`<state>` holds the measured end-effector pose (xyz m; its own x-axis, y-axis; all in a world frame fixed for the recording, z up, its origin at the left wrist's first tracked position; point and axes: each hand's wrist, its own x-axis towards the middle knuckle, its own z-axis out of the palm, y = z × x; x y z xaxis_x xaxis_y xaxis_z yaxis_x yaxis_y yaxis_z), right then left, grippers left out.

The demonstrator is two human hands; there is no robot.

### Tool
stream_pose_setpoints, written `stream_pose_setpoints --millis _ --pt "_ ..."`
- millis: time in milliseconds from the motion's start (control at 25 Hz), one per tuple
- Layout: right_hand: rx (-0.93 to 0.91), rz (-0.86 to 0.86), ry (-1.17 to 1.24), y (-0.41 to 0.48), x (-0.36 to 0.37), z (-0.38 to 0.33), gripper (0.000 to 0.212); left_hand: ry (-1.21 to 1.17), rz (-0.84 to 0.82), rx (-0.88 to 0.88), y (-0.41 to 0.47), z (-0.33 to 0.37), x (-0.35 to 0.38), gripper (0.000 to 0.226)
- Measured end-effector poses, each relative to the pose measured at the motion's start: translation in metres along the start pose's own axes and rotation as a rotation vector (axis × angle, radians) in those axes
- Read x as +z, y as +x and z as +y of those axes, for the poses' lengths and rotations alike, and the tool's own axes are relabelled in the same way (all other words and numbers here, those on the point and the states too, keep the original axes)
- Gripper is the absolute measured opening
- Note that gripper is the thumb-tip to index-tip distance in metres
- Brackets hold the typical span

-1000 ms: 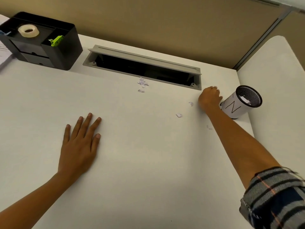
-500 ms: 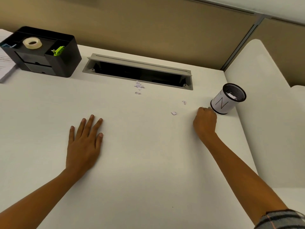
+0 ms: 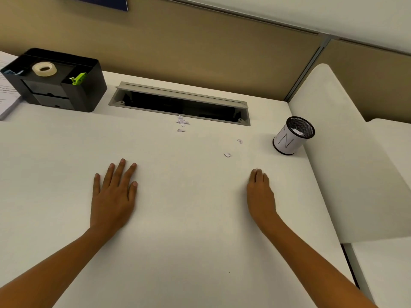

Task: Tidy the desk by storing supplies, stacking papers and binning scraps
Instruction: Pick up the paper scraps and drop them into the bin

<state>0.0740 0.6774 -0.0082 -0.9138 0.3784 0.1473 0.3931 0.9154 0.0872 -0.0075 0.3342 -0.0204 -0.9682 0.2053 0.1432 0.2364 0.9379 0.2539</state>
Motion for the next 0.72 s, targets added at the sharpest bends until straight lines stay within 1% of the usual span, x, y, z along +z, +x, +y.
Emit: stream_pose_setpoints --millis 120,160,200,240,280,320,360,400,440,480,600,640,720 --pt "-0.012 -0.023 -0.022 -0.018 -0.022 -0.008 0.039 -0.002 0.003 0.010 0.000 -0.001 0.001 0.056" --pt "-0.050 -0.019 0.026 -0.019 -0.027 -0.008 0.043 -0.001 0.005 0.011 0.000 -0.001 0.001 0.057" --pt "-0.078 0.018 0.084 -0.017 -0.031 -0.007 0.055 0.001 0.008 0.010 0.000 -0.002 0.002 0.057" --pt "-0.090 0.073 0.131 -0.017 -0.038 -0.007 0.068 0.003 0.011 0.012 0.001 -0.002 0.002 0.057" --pt "-0.062 0.092 0.170 -0.016 -0.042 -0.005 0.073 0.002 0.014 0.015 0.000 -0.002 0.002 0.057" --pt "-0.009 0.052 0.186 -0.015 -0.044 -0.003 0.066 -0.003 0.016 0.017 0.001 -0.002 0.002 0.058" --pt "0.069 -0.013 0.197 -0.012 -0.042 0.001 0.048 -0.006 0.015 0.018 0.001 -0.002 0.002 0.058" --pt "0.141 -0.042 0.220 -0.006 -0.036 0.008 0.027 -0.007 0.014 0.017 0.001 -0.002 0.002 0.058" --pt "0.200 -0.072 0.280 -0.001 -0.036 0.014 0.016 -0.004 0.016 0.016 0.000 -0.002 0.002 0.059" --pt "0.249 -0.093 0.372 0.004 -0.038 0.020 0.013 -0.002 0.019 0.016 0.000 -0.002 0.002 0.059" --pt "0.419 -0.084 0.721 0.022 -0.059 0.038 0.012 0.000 0.020 0.016 0.001 -0.002 0.002 0.059" --pt "0.472 -0.061 0.795 0.030 -0.067 0.045 0.011 0.000 0.019 0.015 0.001 -0.002 0.003 0.059" --pt "0.561 0.054 0.864 0.051 -0.082 0.060 0.009 0.004 0.017 0.015 0.001 -0.003 0.003 0.060"
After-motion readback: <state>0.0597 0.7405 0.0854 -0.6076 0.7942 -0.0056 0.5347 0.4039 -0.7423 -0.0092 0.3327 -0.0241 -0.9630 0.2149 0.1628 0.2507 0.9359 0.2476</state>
